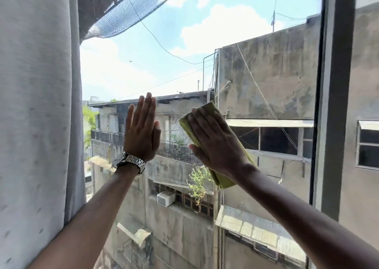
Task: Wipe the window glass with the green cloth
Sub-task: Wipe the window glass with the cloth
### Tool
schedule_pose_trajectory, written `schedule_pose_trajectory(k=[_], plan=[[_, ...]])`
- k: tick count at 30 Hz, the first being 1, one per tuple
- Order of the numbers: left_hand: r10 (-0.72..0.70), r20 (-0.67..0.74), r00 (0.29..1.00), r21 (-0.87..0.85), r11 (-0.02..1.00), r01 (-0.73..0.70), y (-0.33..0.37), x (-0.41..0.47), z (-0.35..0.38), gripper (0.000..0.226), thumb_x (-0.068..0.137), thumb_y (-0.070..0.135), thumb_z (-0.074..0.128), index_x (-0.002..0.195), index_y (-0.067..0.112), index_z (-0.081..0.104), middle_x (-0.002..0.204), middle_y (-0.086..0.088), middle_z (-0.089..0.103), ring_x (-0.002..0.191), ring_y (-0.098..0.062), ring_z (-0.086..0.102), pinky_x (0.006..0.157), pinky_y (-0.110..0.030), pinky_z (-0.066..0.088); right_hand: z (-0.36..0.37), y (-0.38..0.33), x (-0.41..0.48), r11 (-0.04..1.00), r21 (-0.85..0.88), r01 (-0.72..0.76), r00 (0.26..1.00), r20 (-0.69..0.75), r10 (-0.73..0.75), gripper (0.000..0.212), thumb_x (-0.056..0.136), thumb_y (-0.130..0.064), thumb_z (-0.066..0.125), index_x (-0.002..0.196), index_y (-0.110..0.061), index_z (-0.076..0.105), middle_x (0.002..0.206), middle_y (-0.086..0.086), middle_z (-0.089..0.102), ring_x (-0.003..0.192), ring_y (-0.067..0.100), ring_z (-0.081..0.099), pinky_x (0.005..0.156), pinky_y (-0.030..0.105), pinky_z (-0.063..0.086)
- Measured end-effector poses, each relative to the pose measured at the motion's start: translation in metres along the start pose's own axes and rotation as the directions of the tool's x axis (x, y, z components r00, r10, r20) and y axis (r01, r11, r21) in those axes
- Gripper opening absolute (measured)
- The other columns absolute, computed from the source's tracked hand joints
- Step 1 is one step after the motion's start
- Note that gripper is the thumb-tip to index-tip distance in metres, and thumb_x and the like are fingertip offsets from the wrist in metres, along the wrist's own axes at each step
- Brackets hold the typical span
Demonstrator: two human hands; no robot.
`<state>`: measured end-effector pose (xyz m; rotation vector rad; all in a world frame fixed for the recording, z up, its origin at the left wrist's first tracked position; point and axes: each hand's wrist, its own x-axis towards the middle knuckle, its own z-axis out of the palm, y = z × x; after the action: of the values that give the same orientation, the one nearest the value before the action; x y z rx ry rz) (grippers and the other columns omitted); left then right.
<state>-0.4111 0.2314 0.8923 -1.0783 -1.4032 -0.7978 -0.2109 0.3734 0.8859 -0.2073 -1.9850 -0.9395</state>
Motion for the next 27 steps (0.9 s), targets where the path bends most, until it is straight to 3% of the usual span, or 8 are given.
schedule_pose_trajectory(k=[7, 12, 16, 21, 24, 27], plan=[[-0.014, 0.022, 1.0, -0.002, 1.0, 0.014, 0.006, 0.001, -0.007, 0.059, 0.1, 0.02, 0.034, 0.156, 0.002, 0.024, 0.166, -0.016, 0.024, 0.157, -0.028, 0.019, 0.127, -0.055, 0.02, -0.006, 0.02, -0.074, 0.989, -0.046, 0.142, 0.987, 0.089, -0.137, 0.076, 0.104, -0.058, 0.031, 0.158, -0.005, 0.023, 0.165, 0.016, 0.027, 0.155, 0.028, 0.022, 0.129, 0.042, 0.013], [-0.05, 0.053, 0.997, 0.0, 0.999, 0.05, 0.01, 0.001, -0.011, 0.059, 0.1, 0.02, 0.033, 0.156, 0.002, 0.024, 0.167, -0.017, 0.024, 0.157, -0.028, 0.018, 0.126, -0.056, 0.021, -0.008, 0.02, -0.089, 0.999, -0.014, 0.05, 0.993, 0.11, -0.048, 0.074, 0.104, -0.059, 0.024, 0.157, -0.008, 0.026, 0.164, 0.014, 0.028, 0.153, 0.029, 0.026, 0.125, 0.048, 0.032], [-0.03, 0.046, 0.998, -0.004, 1.0, 0.03, 0.006, 0.001, -0.008, 0.06, 0.101, 0.025, 0.026, 0.156, 0.001, 0.025, 0.166, -0.018, 0.024, 0.157, -0.029, 0.019, 0.126, -0.056, 0.022, -0.009, 0.022, -0.043, 0.991, 0.045, -0.128, 0.991, -0.033, 0.13, 0.07, 0.105, -0.054, 0.026, 0.156, -0.005, 0.031, 0.163, 0.017, 0.03, 0.154, 0.03, 0.024, 0.126, 0.049, 0.028], [-0.024, 0.014, 1.0, -0.012, 1.0, 0.024, 0.002, 0.0, 0.0, 0.063, 0.101, 0.029, 0.026, 0.156, 0.0, 0.019, 0.167, -0.019, 0.019, 0.158, -0.027, 0.015, 0.129, -0.052, 0.016, -0.025, 0.023, 0.072, 0.914, 0.136, -0.382, 0.9, -0.169, 0.402, 0.066, 0.107, -0.049, 0.027, 0.157, -0.006, 0.028, 0.165, 0.015, 0.028, 0.155, 0.028, 0.022, 0.13, 0.045, 0.018], [-0.024, -0.012, 1.0, -0.01, 1.0, 0.024, -0.002, -0.002, 0.005, 0.064, 0.101, 0.031, 0.027, 0.157, 0.0, 0.015, 0.168, -0.02, 0.015, 0.159, -0.025, 0.011, 0.131, -0.046, 0.013, -0.023, 0.009, 0.107, 0.906, 0.146, -0.396, 0.885, -0.203, 0.419, 0.064, 0.107, -0.047, 0.023, 0.156, -0.006, 0.03, 0.165, 0.014, 0.029, 0.155, 0.029, 0.022, 0.129, 0.046, 0.018], [-0.01, -0.036, 0.999, -0.01, 1.0, 0.01, -0.006, -0.003, 0.008, 0.062, 0.102, 0.028, 0.025, 0.157, 0.002, 0.015, 0.168, -0.019, 0.015, 0.159, -0.024, 0.009, 0.132, -0.043, 0.01, -0.014, -0.004, 0.102, 0.953, 0.118, -0.28, 0.934, -0.195, 0.298, 0.059, 0.109, -0.041, 0.025, 0.157, -0.007, 0.028, 0.165, 0.014, 0.029, 0.155, 0.028, 0.021, 0.128, 0.046, 0.021]])
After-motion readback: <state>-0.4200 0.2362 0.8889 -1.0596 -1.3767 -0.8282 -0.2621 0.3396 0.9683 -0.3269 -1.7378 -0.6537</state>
